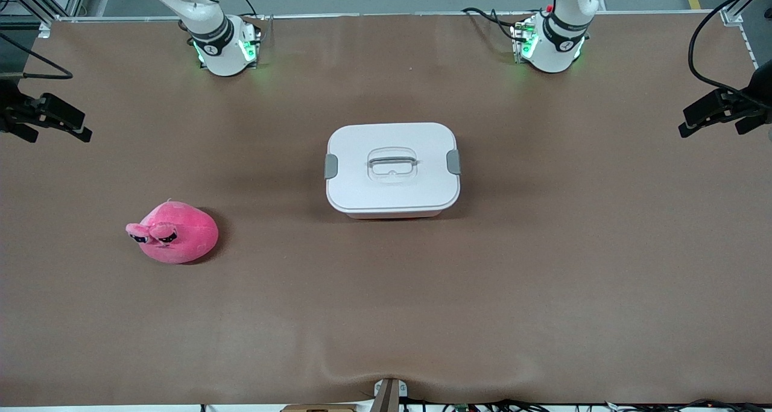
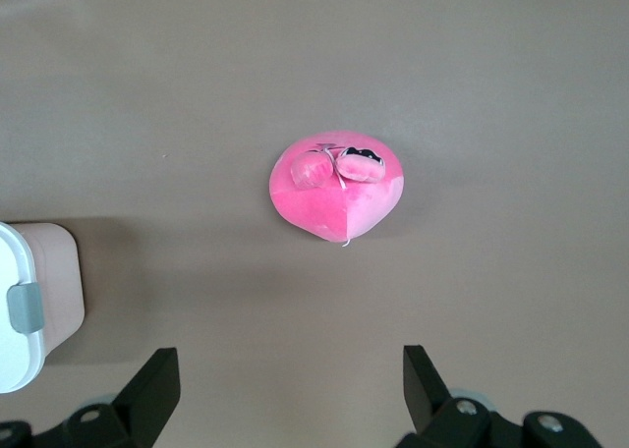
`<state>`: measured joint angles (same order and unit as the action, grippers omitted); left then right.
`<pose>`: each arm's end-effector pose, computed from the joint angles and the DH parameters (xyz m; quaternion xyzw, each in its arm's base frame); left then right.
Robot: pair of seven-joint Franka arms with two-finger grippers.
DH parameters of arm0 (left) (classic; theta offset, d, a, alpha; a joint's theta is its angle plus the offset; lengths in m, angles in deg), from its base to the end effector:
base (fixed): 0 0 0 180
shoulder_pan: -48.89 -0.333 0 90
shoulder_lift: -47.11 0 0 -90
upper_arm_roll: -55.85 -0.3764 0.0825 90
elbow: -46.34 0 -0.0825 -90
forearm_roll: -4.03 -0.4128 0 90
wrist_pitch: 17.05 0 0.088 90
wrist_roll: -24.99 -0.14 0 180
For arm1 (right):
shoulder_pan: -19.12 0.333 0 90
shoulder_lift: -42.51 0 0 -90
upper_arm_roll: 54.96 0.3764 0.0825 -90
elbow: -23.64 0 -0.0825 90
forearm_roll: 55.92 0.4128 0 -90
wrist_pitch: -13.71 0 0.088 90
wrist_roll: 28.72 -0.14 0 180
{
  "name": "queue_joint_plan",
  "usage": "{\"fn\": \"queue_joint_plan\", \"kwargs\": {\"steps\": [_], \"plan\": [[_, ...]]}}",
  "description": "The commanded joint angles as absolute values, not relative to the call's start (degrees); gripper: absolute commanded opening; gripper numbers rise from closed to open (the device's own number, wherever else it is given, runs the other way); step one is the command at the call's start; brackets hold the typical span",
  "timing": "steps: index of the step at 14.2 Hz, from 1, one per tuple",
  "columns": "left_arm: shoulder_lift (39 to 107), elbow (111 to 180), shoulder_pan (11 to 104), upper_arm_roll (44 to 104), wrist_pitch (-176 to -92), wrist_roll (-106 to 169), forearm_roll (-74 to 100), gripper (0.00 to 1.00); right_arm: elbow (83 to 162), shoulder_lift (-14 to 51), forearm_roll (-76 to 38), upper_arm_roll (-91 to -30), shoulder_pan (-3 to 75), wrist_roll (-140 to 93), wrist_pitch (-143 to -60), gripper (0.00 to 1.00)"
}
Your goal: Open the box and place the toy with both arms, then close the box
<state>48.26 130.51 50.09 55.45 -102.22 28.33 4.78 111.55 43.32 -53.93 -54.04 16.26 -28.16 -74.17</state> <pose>0.5823 -0.0101 0.6834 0.9997 0.0216 -0.0015 0.0064 0.5750 -0.0144 0.6751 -0.9998 0.0113 -0.0072 0.0171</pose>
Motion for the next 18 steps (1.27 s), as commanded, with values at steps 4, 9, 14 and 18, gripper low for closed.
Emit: {"fn": "queue_joint_plan", "kwargs": {"steps": [4,9,14,18], "plan": [[48.5,129.7,49.7,55.7,-101.3,27.0,4.1,1.00,110.3,42.8,-53.8,-54.0,16.6,-27.8,-73.7,1.00],[48.6,129.6,50.2,55.6,-101.3,27.3,3.5,1.00,110.3,42.8,-53.8,-54.0,16.6,-27.8,-73.6,1.00],[50.1,129.7,49.6,55.5,-101.2,27.4,3.6,1.00,110.3,42.8,-53.8,-54.0,16.6,-27.8,-73.7,1.00],[52.1,129.6,49.9,55.2,-101.5,28.1,3.2,1.00,110.3,42.8,-53.8,-54.0,16.6,-27.8,-73.6,1.00]]}}
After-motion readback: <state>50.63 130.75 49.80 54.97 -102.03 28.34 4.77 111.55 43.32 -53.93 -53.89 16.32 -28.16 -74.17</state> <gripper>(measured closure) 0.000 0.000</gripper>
